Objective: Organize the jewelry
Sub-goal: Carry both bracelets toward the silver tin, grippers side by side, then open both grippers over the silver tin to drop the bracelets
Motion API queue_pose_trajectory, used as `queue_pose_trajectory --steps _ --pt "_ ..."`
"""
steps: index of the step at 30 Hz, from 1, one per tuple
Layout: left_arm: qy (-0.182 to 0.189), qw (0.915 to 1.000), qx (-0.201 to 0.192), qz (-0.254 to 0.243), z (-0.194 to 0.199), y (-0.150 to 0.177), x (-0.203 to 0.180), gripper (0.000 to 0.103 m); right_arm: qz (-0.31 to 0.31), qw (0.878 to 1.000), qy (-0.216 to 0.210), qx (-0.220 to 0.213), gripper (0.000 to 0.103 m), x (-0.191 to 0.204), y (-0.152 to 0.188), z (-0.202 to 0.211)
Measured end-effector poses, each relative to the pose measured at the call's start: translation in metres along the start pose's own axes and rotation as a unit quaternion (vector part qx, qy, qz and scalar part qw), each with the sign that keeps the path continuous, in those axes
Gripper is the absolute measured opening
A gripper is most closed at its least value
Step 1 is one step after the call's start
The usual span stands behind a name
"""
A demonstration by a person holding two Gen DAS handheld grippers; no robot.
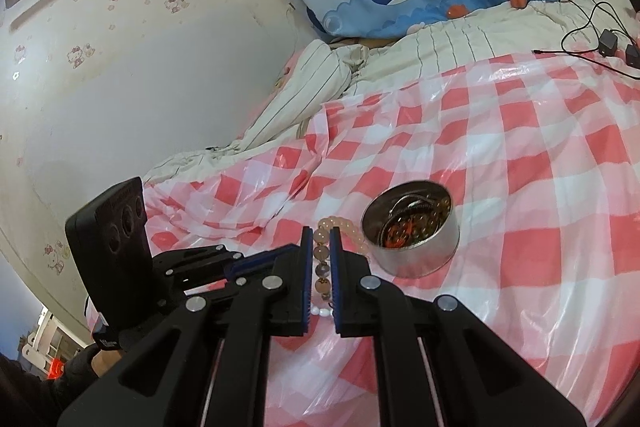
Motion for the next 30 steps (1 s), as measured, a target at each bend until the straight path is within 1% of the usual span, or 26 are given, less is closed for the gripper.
queue_pose_trajectory --steps 8,12,14,15,16,17,18,19,20,22,23,24,25,27,28,30 --pt "0.004 0.9997 -0.006 0.021 -0.019 -0.013 0.014 0.007 -0.013 1.0 0.002 -0.003 0.009 -0.013 -0.025 -0.011" --pt "0.011 0.9987 -0.029 0.041 -0.027 -0.029 0.024 0.007 -0.012 1.0 0.001 -0.009 0.009 -0.015 -0.041 -0.021" --pt "0.019 0.9968 -0.047 0.063 -0.034 -0.037 0.033 0.007 -0.011 1.0 0.002 -0.01 0.009 -0.016 -0.049 -0.027" --pt "0.019 0.996 -0.047 0.073 -0.04 -0.038 0.038 0.007 -0.007 1.0 0.011 -0.009 0.009 -0.019 -0.052 -0.034" --pt "0.012 0.9957 -0.029 0.087 -0.056 -0.035 0.046 0.008 -0.002 1.0 0.028 -0.005 0.013 -0.023 -0.053 -0.041" --pt "0.008 0.9957 0.003 0.093 -0.073 -0.028 0.051 0.008 0.0 0.999 0.051 0.009 0.021 -0.03 -0.052 -0.052" --pt "0.003 0.9951 0.03 0.095 -0.088 -0.02 0.055 0.008 -0.004 0.997 0.071 0.044 0.033 -0.042 -0.047 -0.069" --pt "-0.006 0.9941 0.052 0.095 -0.099 -0.011 0.058 0.008 -0.008 0.995 0.082 0.053 0.034 -0.049 -0.045 -0.076" --pt "-0.009 0.9935 0.062 0.096 -0.102 -0.005 0.059 0.008 -0.014 0.994 0.095 0.055 0.034 -0.057 -0.042 -0.078" --pt "-0.008 0.9937 0.052 0.099 -0.091 0.003 0.056 0.008 -0.026 0.993 0.096 0.059 0.034 -0.064 -0.038 -0.074" --pt "-0.013 0.9937 0.051 0.099 -0.085 0.006 0.055 0.011 -0.022 0.993 0.098 0.055 0.034 -0.064 -0.039 -0.07" --pt "-0.02 0.9935 0.052 0.099 -0.077 0.011 0.052 0.016 -0.021 0.994 0.098 0.048 0.034 -0.061 -0.039 -0.062" --pt "-0.023 0.9934 0.052 0.099 -0.071 0.016 0.05 0.02 -0.022 0.994 0.097 0.045 0.037 -0.059 -0.037 -0.056" --pt "-0.036 0.9933 0.056 0.095 -0.055 0.03 0.04 0.04 -0.023 0.994 0.1 0.047 0.043 -0.056 -0.027 -0.048" --pt "-0.041 0.9932 0.058 0.092 -0.048 0.038 0.033 0.045 -0.023 0.993 0.104 0.049 0.046 -0.055 -0.016 -0.043" --pt "-0.047 0.9926 0.067 0.09 -0.034 0.056 0.018 0.054 -0.019 0.991 0.116 0.062 0.046 -0.052 0.014 -0.034"
Point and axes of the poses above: each gripper's, at about its wrist camera, not at the fingertips, and z roughly against the way its jaws point, x to its left, y to its underside, the point moved 7 cm from there along -z, roughly the way its jaws point, and after that the axes turned 13 degrees about -z, right-handed, at the moved point
